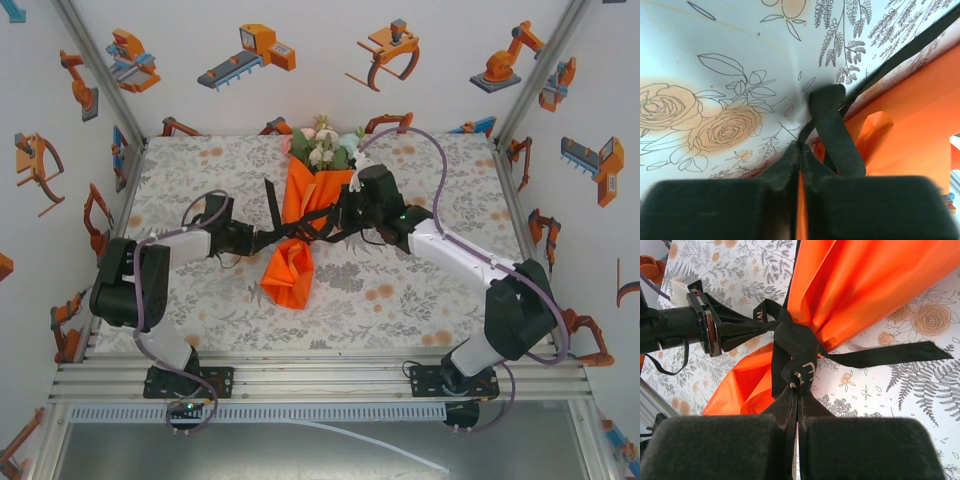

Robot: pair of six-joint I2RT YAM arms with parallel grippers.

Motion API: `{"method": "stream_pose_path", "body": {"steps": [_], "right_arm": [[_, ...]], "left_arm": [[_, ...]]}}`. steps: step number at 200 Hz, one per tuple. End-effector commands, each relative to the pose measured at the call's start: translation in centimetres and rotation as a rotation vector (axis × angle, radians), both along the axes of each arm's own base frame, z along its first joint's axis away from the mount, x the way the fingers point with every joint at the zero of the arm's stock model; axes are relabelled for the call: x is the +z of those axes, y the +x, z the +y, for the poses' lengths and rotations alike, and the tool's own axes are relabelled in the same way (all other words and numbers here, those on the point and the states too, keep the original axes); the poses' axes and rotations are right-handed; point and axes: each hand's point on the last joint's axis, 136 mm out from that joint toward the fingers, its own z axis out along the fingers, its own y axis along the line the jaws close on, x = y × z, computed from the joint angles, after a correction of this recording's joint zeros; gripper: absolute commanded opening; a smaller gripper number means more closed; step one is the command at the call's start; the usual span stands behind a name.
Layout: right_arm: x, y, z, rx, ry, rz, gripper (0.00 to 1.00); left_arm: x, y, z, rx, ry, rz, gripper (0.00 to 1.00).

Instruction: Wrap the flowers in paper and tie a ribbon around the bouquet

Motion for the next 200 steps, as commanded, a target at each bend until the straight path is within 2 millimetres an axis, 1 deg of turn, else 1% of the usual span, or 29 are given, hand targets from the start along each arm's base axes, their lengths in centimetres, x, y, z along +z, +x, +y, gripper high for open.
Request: {"method": "stream_pose_path", "body": {"steps": [1, 10, 16, 29, 35, 43, 56, 62, 80, 105, 116, 126, 140, 149, 169, 182, 200], "right_arm": [[2.1, 0.7, 0.4, -0.004, 0.027, -0.043, 0.00], [2.3, 0.8, 0.4, -0.006, 0.026, -0.045, 0.00], [2.4, 0.8, 0.4, -0.008, 0.026, -0.048, 0.00], [2.5, 0.9, 0.3, -0.016, 0.026, -0.048, 0.00], [2.5, 0.9, 0.3, -0.016, 0.024, -0.047, 0.00], [2.5, 1.0, 0.3, -0.018, 0.024, -0.047, 0.00], [2.4, 1.0, 0.4, -0.019, 0.024, -0.046, 0.00], [2.4, 1.1, 0.3, -0.021, 0.023, -0.045, 0.00], [2.4, 1.1, 0.4, -0.022, 0.023, -0.044, 0.00], [2.2, 1.1, 0.1, -0.032, 0.015, -0.041, 0.00], [2.2, 1.1, -0.1, -0.040, 0.009, -0.040, 0.00], [2.1, 1.1, -0.1, -0.040, 0.007, -0.038, 0.00], [2.2, 1.2, 0.1, -0.034, 0.017, -0.038, 0.00], [2.4, 1.2, 0.5, -0.024, 0.031, -0.035, 0.00], [3.4, 1.2, 1.6, 0.009, 0.083, -0.031, 0.00], [3.8, 1.3, 2.2, 0.017, 0.106, -0.032, 0.00], [3.9, 1.9, 2.4, -0.012, 0.116, -0.010, 0.00]], "left_arm": [[0.8, 0.1, 0.8, 0.009, 0.001, -0.012, 0.00], [1.9, 0.4, 1.6, -0.001, 0.031, -0.047, 0.00], [2.9, 0.9, 2.1, -0.022, 0.061, -0.087, 0.00], [5.9, 2.0, 3.0, -0.095, 0.150, -0.191, 0.00], [7.7, 2.9, 2.7, -0.162, 0.187, -0.277, 0.00], [10.1, 3.9, 1.9, -0.260, 0.220, -0.385, 0.00], [12.7, 4.3, 0.7, -0.402, 0.276, -0.497, 0.00], [13.4, 4.2, 0.2, -0.454, 0.295, -0.528, 0.00], [14.3, 3.6, 0.3, -0.558, 0.390, -0.575, 0.00], [15.3, 2.6, 2.2, -0.608, 0.553, -0.604, 0.00], [16.1, 2.2, 2.2, -0.660, 0.594, -0.641, 0.00], [17.0, 1.8, 1.0, -0.738, 0.582, -0.707, 0.00], [18.3, 1.0, -1.6, -0.865, 0.502, -0.810, 0.00], [18.7, 0.3, -3.2, -0.938, 0.444, -0.853, 0.00], [19.9, -1.5, -6.0, -1.067, 0.308, -0.955, 0.00], [21.2, -3.2, -7.9, -1.159, 0.212, -1.061, 0.00], [22.8, -6.2, -10.7, -1.294, 0.063, -1.192, 0.00]]}}
